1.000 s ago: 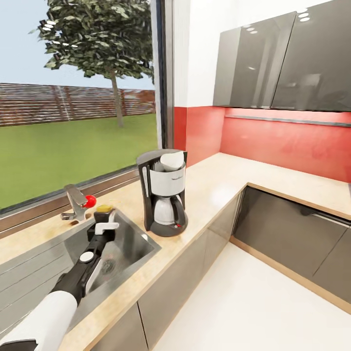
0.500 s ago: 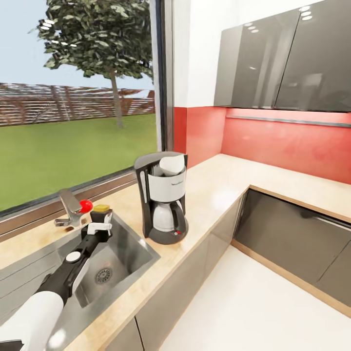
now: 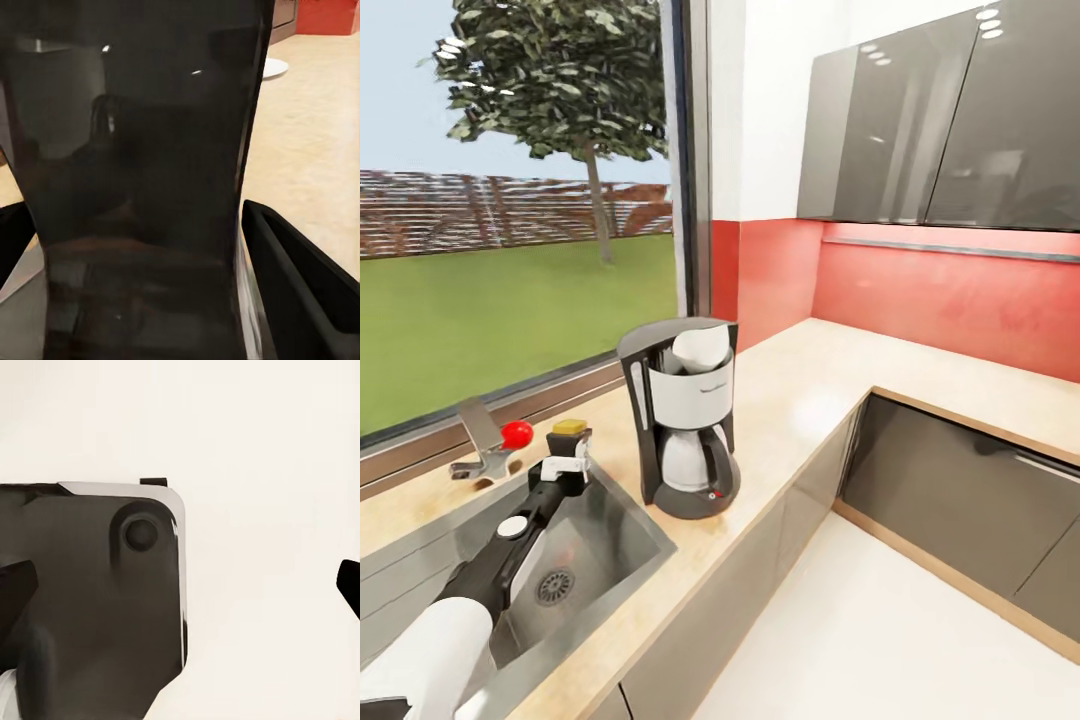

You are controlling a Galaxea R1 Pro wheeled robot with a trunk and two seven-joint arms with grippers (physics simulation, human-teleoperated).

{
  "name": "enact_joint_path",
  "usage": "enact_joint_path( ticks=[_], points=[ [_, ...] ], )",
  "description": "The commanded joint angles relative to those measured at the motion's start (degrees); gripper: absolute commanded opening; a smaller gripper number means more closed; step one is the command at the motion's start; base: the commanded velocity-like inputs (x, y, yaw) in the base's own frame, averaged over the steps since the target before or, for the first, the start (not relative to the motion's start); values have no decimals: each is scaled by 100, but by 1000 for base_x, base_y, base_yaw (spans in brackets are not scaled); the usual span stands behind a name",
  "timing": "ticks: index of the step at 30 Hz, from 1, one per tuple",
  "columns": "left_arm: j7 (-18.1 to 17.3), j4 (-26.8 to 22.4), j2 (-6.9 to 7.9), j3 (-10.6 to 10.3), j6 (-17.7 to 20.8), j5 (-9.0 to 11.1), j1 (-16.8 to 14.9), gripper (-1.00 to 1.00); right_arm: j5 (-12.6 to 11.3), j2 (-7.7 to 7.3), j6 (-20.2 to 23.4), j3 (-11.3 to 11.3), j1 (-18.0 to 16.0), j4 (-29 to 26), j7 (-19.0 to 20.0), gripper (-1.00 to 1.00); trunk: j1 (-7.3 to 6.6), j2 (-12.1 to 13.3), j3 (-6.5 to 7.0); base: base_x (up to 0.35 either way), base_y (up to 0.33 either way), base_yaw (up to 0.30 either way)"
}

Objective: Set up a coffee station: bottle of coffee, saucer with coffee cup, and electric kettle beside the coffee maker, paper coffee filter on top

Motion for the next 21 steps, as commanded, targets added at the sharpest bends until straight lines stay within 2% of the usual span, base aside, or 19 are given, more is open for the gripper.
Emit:
enact_joint_path(
  ticks=[1, 7, 8, 10, 18, 21],
  points=[
    [-49, 2, -8, 35, -20, -32, -6, -100, 57, 3, -20, -44, -5, 6, -5, 100, 4, -12, -12, 48, -18, 0],
    [-46, -7, -13, 54, -69, -29, -2, -100, 57, 3, -21, -44, -5, 6, -12, 100, 4, -12, -12, 11, -4, 0],
    [-44, 5, -17, 50, -430, -24, 2, -100, 57, 3, -20, -44, -5, 11, -18, 100, 4, -12, -12, 0, 0, 0],
    [-40, 9, -22, 48, -559, -21, 3, -100, 57, 3, -20, -44, -5, 13, -21, 100, 4, -12, -12, 0, 0, 0],
    [-45, 10, -110, 48, -676, -22, 3, -100, 57, 3, -20, -50, -5, 15, -22, 100, 4, -12, -12, 206, 0, 0],
    [-42, 10, -117, 49, -690, -22, 3, -100, 57, 3, -20, -49, -5, 15, -22, 100, 4, -12, -12, 57, 0, 0]
  ],
)
